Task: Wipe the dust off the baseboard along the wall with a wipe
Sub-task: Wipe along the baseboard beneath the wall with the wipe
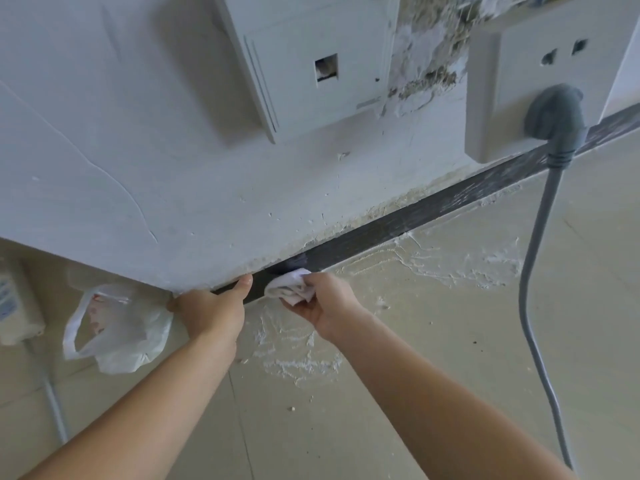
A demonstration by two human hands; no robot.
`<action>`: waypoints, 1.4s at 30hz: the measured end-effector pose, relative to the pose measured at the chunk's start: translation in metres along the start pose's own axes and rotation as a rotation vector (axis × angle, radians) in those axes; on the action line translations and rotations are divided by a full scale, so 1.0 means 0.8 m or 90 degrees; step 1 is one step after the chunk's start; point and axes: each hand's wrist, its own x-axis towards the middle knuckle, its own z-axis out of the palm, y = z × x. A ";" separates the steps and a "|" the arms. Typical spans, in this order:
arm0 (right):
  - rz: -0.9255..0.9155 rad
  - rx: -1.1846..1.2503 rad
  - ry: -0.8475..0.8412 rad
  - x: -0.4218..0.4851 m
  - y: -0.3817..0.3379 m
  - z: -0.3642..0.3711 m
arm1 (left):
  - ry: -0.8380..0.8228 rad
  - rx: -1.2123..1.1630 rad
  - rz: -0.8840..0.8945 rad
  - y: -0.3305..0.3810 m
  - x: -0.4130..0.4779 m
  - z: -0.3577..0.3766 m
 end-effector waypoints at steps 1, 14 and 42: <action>-0.009 -0.009 0.013 0.004 -0.010 0.002 | -0.008 0.012 0.000 0.000 0.002 -0.001; -0.209 0.199 0.137 0.019 -0.066 -0.090 | -0.049 0.061 -0.022 0.024 -0.013 -0.006; -0.186 -0.153 0.184 -0.063 -0.055 -0.092 | -0.220 0.012 -0.176 0.049 -0.076 0.008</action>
